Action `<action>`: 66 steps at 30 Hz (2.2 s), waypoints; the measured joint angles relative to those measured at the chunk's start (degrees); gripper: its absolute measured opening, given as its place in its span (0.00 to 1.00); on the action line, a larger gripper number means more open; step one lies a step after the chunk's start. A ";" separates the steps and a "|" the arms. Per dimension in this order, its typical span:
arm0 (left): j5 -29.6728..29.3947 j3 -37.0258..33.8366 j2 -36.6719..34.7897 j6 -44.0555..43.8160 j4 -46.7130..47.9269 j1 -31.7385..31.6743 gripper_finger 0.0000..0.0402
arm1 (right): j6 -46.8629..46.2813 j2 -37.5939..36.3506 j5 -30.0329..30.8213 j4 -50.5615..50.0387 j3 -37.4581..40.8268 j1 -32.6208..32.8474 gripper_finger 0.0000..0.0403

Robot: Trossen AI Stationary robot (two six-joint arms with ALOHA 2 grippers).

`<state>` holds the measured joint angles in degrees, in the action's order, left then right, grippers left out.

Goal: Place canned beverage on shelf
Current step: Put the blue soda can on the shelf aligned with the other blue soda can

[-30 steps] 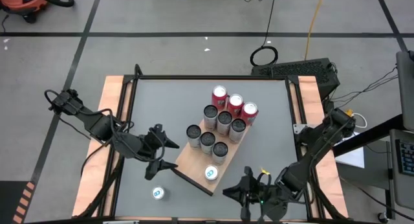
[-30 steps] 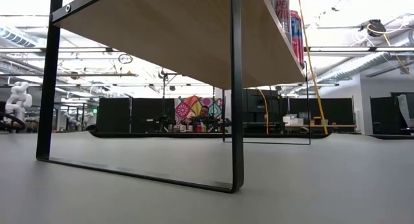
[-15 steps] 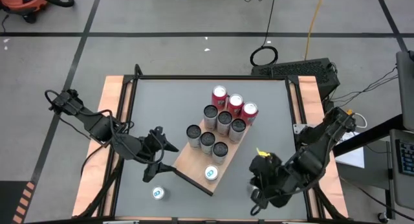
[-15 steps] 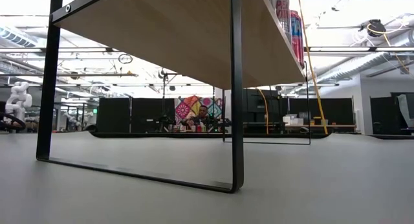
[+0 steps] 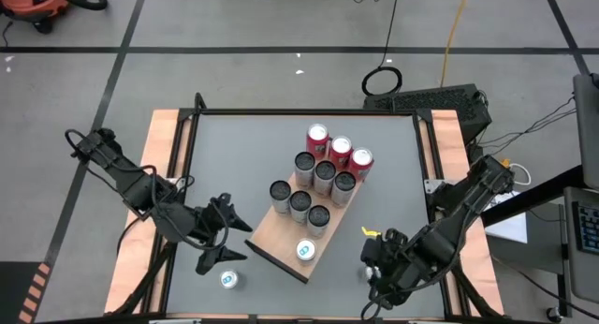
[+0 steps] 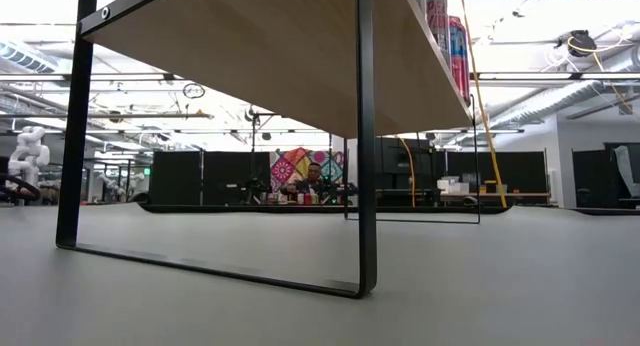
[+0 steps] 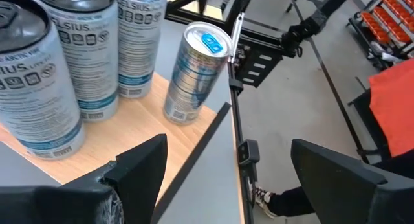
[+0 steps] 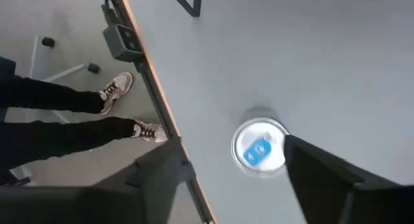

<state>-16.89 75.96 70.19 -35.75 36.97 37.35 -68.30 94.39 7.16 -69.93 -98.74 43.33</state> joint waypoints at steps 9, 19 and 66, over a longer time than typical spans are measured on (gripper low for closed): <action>-2.01 0.00 0.00 -1.47 0.00 1.87 0.82 | -3.81 0.02 -2.92 8.77 12.08 0.25 0.79; -2.80 0.01 0.00 -1.46 0.02 2.20 0.82 | -8.64 -0.24 -1.86 9.30 15.76 -0.84 0.79; -4.44 0.02 0.00 -1.44 0.07 2.16 0.82 | -6.51 0.10 -1.27 7.32 4.70 -0.46 0.79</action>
<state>-21.32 75.99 70.19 -37.19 37.04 39.51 -74.80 94.49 5.89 -62.61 -94.04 42.87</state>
